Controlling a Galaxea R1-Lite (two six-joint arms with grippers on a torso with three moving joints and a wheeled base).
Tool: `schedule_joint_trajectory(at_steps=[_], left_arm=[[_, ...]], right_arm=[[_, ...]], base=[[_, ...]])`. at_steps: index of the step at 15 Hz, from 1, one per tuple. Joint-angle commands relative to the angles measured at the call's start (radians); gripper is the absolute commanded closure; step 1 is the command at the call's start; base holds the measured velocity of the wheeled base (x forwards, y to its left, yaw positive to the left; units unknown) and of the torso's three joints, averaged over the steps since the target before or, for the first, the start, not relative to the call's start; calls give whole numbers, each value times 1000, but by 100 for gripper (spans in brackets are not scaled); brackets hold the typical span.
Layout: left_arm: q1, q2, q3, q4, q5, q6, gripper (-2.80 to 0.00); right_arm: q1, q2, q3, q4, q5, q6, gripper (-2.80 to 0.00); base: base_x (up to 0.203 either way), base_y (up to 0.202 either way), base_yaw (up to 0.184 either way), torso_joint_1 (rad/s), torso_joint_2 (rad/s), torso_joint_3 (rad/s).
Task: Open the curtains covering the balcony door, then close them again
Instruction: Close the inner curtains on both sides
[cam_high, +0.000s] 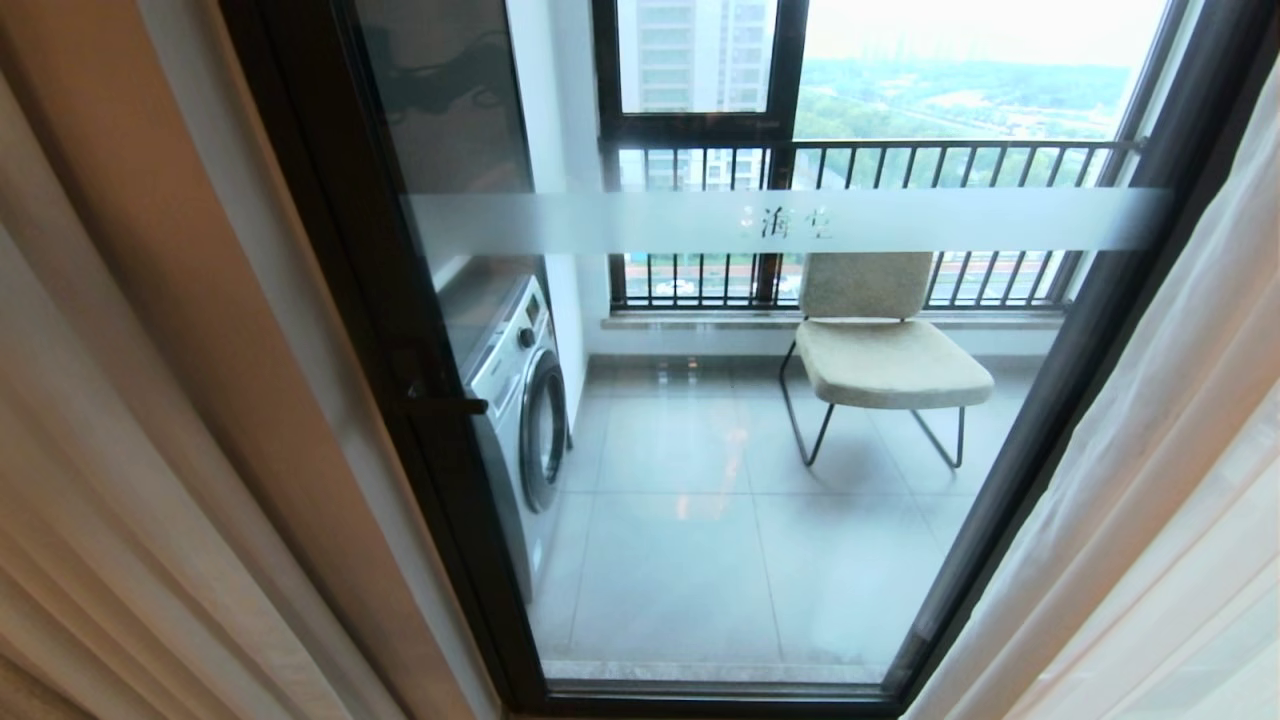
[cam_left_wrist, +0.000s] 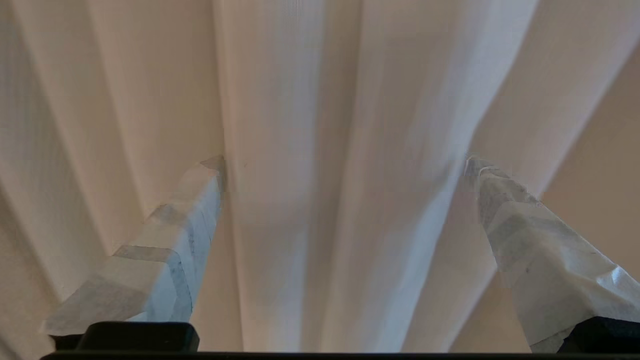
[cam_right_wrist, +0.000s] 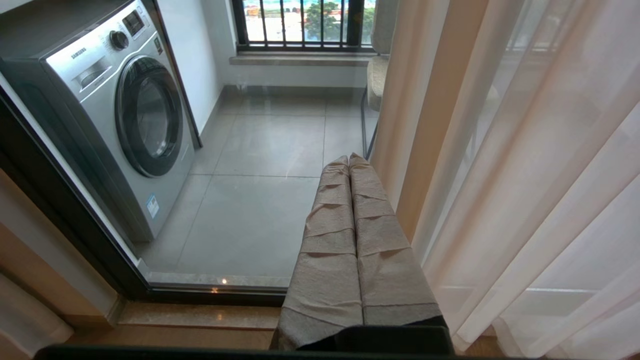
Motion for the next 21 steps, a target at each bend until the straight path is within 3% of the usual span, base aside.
schedule_joint_trajectory(at_steps=[1,7,8,11,21], left_arm=[[-3,67,-30,-14,-1,-1,-280],[-14,159,-110,-28,-42,-2,-280],[-15,169,-115,-30,-42,-2,0],[-18,199,-116,-83,-43,-1,0],[-68,193,-117,-87,-44,-2,0]], right_arm=[[1,1,-1,0,0,0,0],[1,1,-1,0,0,0,0],[1,1,0,0,0,0,0],[1,1,0,1,0,0,0],[1,1,-1,1,0,0,0]], base=[[0,0,0,0,0,0],[0,0,0,0,0,0],[0,0,0,0,0,0],[0,0,0,0,0,0],[0,0,0,0,0,0]])
